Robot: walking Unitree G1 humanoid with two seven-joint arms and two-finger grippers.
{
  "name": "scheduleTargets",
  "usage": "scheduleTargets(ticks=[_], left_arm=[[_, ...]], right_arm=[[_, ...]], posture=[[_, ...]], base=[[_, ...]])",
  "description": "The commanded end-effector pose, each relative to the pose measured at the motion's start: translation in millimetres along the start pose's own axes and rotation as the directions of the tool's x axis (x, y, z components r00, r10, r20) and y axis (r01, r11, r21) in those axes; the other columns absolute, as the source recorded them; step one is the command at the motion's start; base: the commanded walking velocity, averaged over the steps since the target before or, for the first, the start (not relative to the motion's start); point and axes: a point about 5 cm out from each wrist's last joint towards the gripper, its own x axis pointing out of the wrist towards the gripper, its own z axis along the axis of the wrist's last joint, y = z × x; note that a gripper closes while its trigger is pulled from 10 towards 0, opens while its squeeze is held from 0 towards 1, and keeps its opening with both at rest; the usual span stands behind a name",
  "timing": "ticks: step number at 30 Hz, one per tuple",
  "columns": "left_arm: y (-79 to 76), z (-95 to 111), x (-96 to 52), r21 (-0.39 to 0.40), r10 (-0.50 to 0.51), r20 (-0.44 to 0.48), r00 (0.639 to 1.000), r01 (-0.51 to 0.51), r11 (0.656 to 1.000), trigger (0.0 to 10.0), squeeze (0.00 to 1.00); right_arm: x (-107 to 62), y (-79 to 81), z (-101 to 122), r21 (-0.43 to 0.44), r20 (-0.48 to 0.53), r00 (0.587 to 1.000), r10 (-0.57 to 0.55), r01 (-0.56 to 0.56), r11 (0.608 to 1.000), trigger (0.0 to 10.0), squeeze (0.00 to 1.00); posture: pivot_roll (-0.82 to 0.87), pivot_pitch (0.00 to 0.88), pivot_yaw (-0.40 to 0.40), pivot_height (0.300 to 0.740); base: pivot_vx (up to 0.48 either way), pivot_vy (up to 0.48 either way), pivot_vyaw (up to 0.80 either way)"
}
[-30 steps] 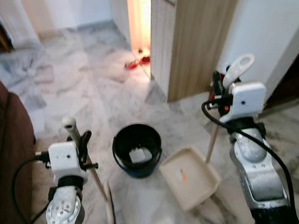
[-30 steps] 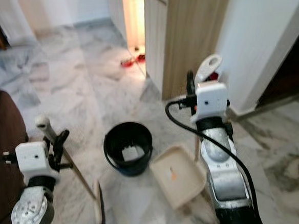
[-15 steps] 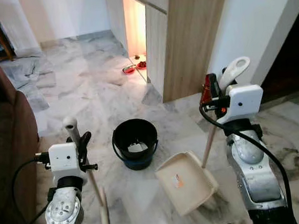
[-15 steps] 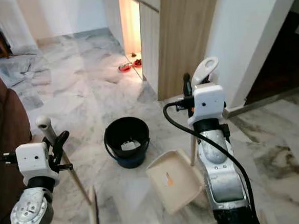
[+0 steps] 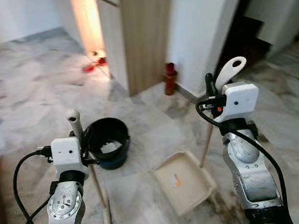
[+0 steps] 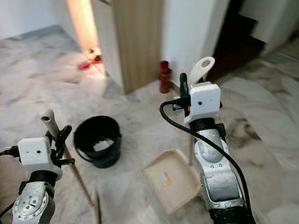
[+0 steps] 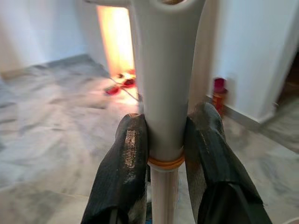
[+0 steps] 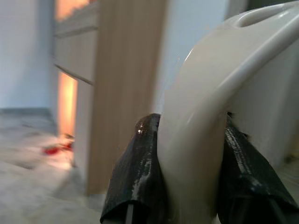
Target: Sweep floor
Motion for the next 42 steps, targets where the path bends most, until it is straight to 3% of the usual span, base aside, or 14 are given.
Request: scheduleTargets(ticks=[1,10,18,29,38,42], left_arm=[[0.0,9.3,4.2,0.004,-0.009,0.044,0.999,0.009,1.0,10.0,0.0],[-0.2,16.7,16.1,-0.017,-0.007,0.081,0.997,0.009,1.0,10.0,0.0],[7.4,14.8,20.1,-0.025,-0.001,0.071,0.998,0.003,1.0,10.0,0.0],[9.8,10.7,23.8,-0.017,-0.005,0.051,0.999,0.006,1.0,10.0,0.0],[-5.9,9.0,25.9,-0.033,-0.033,0.058,0.998,0.035,0.999,10.0,0.0],[0.6,5.3,24.6,-0.023,-0.014,0.049,0.999,0.015,1.0,10.0,0.0]], right_arm=[[-1.3,-4.2,1.8,0.014,0.0,0.999,-0.039,0.039,0.999,10.0,0.0],[-14.2,-8.9,-19.9,0.082,-0.092,0.99,-0.11,0.118,0.99,10.0,0.0],[-18.0,-8.8,-26.4,0.091,-0.105,0.986,-0.13,0.14,0.986,10.0,0.0],[-18.8,-8.4,-25.1,0.099,-0.098,0.986,-0.134,0.143,0.985,10.0,0.0],[-15.3,-21.8,-21.6,0.072,-0.081,0.987,-0.14,0.146,0.987,10.0,0.0],[-11.3,-14.2,-20.2,0.104,-0.083,0.989,-0.12,0.129,0.986,10.0,0.0]], posture=[[-0.01,0.063,-0.027,0.74],[-0.02,0.051,-0.004,0.74],[-0.03,0.048,0.028,0.74],[-0.07,0.047,0.032,0.74],[-0.08,0.053,0.006,0.74],[-0.07,0.04,-0.006,0.74]], base=[[0.0,0.0,-0.8],[0.0,0.0,-0.8],[0.0,0.0,-0.8],[0.0,0.0,-0.8],[0.0,-0.172,-0.8],[0.0,0.0,-0.8]])
